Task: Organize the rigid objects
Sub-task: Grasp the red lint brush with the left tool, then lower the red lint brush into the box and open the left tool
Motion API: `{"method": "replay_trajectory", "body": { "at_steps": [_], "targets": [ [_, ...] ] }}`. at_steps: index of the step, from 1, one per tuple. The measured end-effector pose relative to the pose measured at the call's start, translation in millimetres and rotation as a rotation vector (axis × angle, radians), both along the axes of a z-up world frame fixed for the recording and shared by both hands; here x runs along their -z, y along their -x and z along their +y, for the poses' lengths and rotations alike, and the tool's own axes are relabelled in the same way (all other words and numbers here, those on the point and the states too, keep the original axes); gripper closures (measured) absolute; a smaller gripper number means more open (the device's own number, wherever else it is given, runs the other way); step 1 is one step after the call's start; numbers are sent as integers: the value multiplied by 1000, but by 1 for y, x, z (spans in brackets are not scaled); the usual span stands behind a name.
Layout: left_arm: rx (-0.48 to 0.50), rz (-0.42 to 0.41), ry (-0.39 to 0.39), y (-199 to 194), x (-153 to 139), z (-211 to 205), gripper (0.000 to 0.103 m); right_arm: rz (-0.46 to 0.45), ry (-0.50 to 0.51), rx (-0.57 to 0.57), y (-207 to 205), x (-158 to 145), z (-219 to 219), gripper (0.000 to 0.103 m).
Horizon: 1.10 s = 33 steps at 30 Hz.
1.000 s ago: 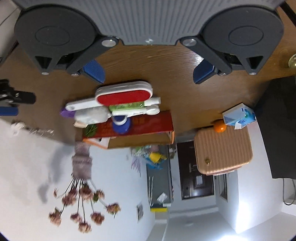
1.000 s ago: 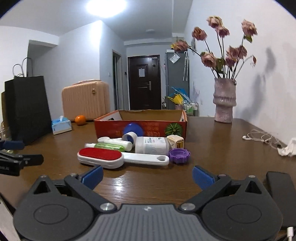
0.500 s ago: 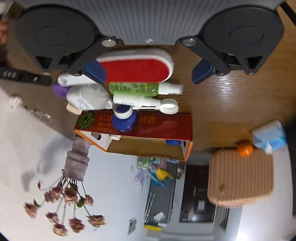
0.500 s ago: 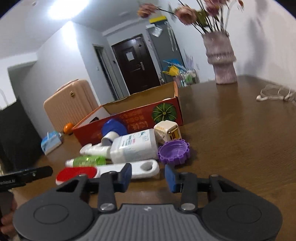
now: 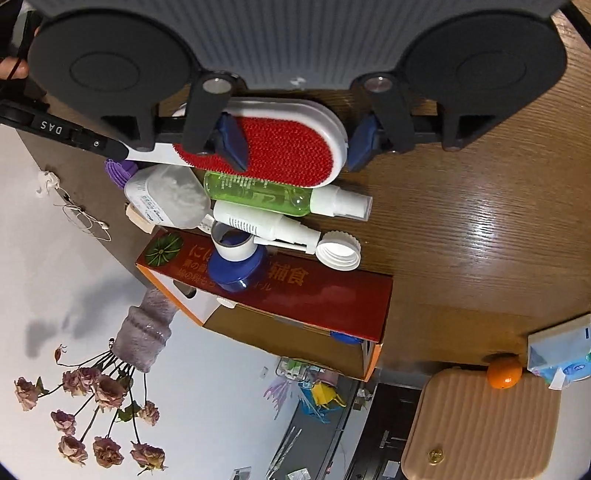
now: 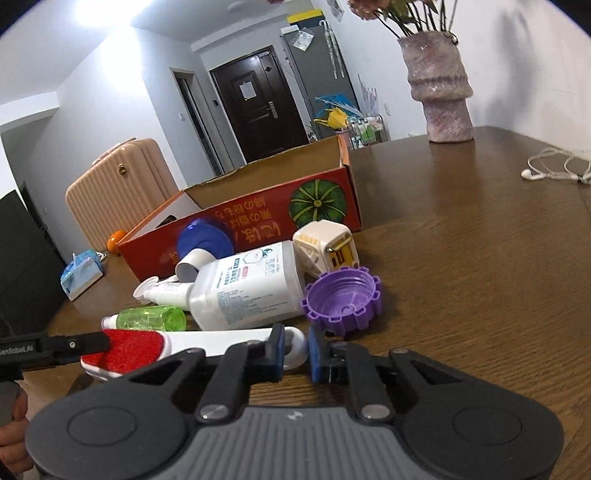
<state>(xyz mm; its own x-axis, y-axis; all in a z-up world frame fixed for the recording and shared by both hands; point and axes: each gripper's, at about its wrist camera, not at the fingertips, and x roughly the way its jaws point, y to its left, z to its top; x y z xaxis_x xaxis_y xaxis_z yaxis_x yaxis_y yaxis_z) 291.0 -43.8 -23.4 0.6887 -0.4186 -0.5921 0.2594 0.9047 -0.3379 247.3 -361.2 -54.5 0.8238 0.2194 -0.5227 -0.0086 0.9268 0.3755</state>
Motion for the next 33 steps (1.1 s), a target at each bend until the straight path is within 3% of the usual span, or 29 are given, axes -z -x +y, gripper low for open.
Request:
{"method": "replay_trajectory", "body": {
  "at_steps": [8,18,22,28,33],
  "targets": [
    [-2,12,8,30,-6,-2,48,-1,4,42,15,0,0,89],
    [51,-94,-5,59,-32,-13,48,-36,-24,87,61,-11,-9,89],
    [44,-107,-8,58,-36,-20,48,-38,-105,96,63,-14,-23,89],
    [40,-146,3,19,-57,-29,48,-101,-82,96,29,-44,-31,89],
    [52,-167,24,-56,-81,-36,48,-119,-69,86,-49,-73,-45,89]
  ]
}}
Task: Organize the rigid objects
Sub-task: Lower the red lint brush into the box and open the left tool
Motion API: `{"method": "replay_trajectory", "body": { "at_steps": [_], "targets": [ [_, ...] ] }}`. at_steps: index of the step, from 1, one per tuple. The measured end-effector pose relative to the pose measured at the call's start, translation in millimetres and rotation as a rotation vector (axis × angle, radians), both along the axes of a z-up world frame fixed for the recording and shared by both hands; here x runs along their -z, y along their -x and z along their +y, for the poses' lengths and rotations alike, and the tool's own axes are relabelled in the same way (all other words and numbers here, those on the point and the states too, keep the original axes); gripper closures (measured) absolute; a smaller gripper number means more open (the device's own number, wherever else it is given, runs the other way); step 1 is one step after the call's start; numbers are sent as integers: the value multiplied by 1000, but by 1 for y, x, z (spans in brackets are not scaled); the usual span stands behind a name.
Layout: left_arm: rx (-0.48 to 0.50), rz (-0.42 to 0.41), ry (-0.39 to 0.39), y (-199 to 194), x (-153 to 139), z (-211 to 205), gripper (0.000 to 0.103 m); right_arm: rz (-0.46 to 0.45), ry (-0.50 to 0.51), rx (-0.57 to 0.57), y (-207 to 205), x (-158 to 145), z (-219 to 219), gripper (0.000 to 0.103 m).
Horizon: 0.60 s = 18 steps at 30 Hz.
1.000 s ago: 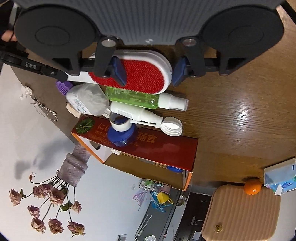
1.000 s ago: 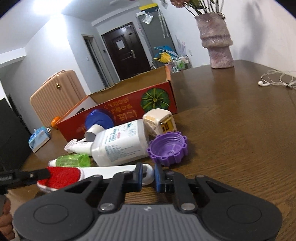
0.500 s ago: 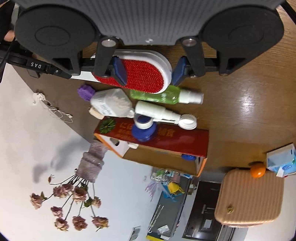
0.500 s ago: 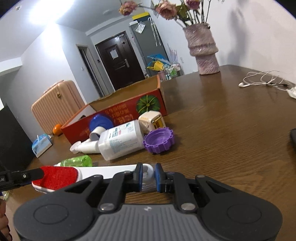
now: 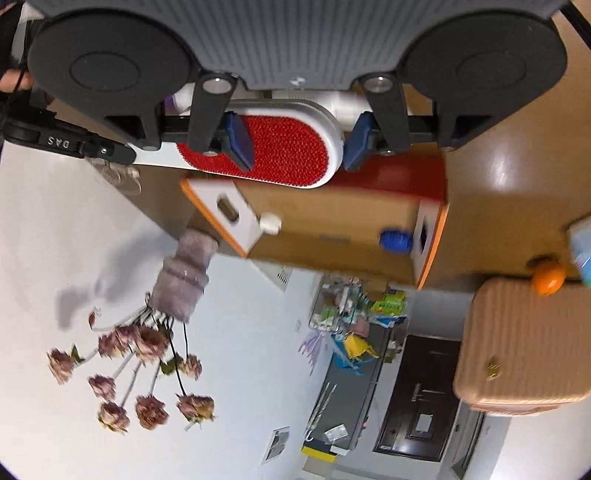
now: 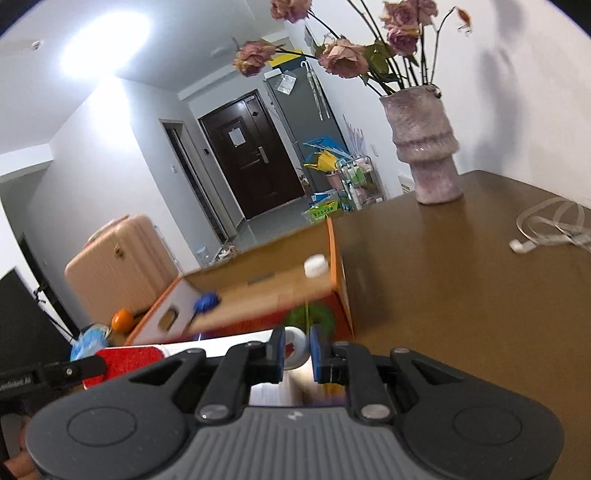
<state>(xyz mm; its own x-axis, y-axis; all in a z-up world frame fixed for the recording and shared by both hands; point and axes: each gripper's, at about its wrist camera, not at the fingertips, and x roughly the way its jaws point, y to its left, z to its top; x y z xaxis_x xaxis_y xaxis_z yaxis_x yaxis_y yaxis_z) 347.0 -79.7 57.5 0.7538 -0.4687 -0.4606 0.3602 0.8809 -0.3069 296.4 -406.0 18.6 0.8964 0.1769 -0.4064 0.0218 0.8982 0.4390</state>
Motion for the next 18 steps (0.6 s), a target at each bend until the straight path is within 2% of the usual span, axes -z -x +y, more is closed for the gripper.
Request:
{"method": "replay_trajectory", "body": {
  "at_steps": [5,9,11,14,16,18],
  "targets": [
    [-23,78,3,-104,-7,-6,48,58,-14,-37,-107,-11,-13,89],
    [-78,219,38,-194,9,-4,47,146,9,-51,-198,-3,-11,89],
    [-86,245,40,-226,16,-5,43,193,32,-50,-240,4,-6,89],
    [-120,299,18,-269,27,-13,42,232,100,-43,-282,12,4,89],
    [-139,319,-22,-290,34,-23,43,253,163,-43,-298,15,11,89],
    [-138,334,-61,-302,41,-33,39,260,224,-36,-302,17,18,89]
  ]
}}
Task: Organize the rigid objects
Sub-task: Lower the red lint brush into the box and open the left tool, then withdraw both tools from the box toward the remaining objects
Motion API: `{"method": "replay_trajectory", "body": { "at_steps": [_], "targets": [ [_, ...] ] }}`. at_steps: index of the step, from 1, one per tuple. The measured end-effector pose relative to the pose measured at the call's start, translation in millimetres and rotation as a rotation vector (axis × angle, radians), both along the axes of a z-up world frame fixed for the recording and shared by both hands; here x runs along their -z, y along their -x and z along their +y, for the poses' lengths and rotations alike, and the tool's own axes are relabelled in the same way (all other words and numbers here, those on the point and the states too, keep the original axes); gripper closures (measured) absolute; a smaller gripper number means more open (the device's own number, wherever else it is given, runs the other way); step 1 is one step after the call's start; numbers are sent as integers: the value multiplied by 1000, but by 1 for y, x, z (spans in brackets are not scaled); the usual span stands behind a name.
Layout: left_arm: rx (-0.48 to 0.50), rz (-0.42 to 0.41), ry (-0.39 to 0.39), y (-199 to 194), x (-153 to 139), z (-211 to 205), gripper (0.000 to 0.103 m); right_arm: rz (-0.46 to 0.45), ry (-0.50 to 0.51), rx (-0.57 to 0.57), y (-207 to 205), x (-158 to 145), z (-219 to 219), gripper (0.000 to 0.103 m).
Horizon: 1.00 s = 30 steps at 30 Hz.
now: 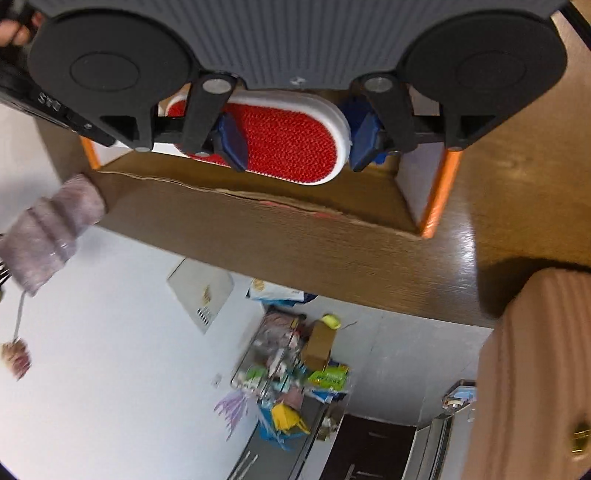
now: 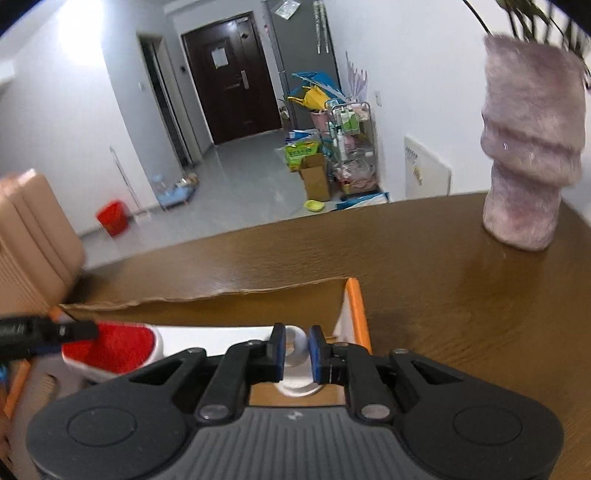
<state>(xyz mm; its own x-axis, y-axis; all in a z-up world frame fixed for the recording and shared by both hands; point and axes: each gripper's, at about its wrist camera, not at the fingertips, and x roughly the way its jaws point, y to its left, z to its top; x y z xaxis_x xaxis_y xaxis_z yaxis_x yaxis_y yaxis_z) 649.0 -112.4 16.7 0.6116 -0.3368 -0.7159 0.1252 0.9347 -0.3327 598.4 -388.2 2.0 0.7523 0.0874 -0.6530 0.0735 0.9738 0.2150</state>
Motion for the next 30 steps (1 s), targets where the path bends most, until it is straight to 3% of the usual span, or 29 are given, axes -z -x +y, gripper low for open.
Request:
{"method": "replay_trajectory", "body": {
  "at_steps": [9,16,22,24,30],
  "targets": [
    [77,-27,-34,-4,7,-17,31,70,246,-135,18,0,34,88],
    [92,-136,-52,40,-59,2,20,-7,222,-164,61,-62,40,85],
    [94,-240,-129,117,-121,22,14,-81,205,-175,120,-120,28,77],
    [82,-286,-157,154,-135,28,11,-112,195,-180,147,-131,25,69],
    [101,-447,-181,288,-136,55,5,-234,157,-190,258,-137,22,60]
  ]
}}
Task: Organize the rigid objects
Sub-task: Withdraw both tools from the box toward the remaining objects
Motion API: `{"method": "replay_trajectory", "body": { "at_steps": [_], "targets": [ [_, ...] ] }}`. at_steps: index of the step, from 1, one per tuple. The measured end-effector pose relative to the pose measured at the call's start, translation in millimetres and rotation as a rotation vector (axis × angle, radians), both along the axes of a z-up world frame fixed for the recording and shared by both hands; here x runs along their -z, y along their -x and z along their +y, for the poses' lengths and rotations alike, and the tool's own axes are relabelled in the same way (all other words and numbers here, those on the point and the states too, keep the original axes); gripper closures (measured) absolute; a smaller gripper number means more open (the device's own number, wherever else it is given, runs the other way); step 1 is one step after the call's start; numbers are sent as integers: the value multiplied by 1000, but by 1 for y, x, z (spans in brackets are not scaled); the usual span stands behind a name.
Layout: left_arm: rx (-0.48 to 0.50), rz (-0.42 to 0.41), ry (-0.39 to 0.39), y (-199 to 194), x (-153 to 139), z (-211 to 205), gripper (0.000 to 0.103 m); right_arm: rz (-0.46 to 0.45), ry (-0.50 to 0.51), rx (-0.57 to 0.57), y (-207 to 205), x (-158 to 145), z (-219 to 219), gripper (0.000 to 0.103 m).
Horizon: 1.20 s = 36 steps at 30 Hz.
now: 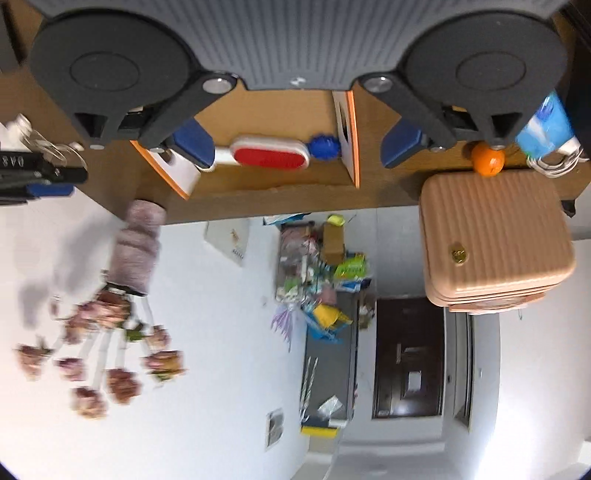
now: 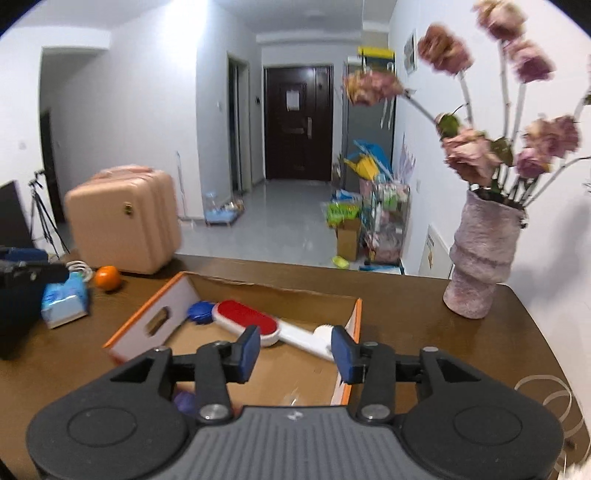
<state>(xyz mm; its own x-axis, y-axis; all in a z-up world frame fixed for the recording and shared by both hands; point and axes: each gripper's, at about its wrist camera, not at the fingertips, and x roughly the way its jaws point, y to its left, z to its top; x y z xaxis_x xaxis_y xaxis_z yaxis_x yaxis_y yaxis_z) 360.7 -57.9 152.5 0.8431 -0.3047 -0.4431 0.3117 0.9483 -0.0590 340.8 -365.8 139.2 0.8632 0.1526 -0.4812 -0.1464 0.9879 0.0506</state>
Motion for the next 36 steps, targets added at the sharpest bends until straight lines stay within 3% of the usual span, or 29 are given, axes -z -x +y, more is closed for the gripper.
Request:
{"method": "replay_trajectory", "body": {
  "at_steps": [4,6,9,13,17,21,28,32,36],
  "targets": [
    [-7,-140,-29,98,20,11,0,-140,-22,-5,94,15,12,51],
    [-1,-207,-40,148,34,15,0,-224,-11,-12,139,27,21,36],
    [-14,-253,-65,204,53,16,0,-265,1,-21,189,50,39,31],
    [-23,-220,-83,259,87,14,0,-304,-21,-32,253,84,58,23],
    [0,-135,-49,287,110,16,0,-258,-83,-57,287,116,63,21],
    [-3,-75,-34,285,121,17,0,-218,-11,-32,294,129,67,22],
    [-94,23,28,249,132,9,0,-175,-39,30,276,142,51,22],
    [-116,58,33,208,138,-6,0,-112,-55,55,248,154,39,23],
    [-156,131,102,146,143,-25,0,-55,-55,79,208,164,25,24]
  ]
}}
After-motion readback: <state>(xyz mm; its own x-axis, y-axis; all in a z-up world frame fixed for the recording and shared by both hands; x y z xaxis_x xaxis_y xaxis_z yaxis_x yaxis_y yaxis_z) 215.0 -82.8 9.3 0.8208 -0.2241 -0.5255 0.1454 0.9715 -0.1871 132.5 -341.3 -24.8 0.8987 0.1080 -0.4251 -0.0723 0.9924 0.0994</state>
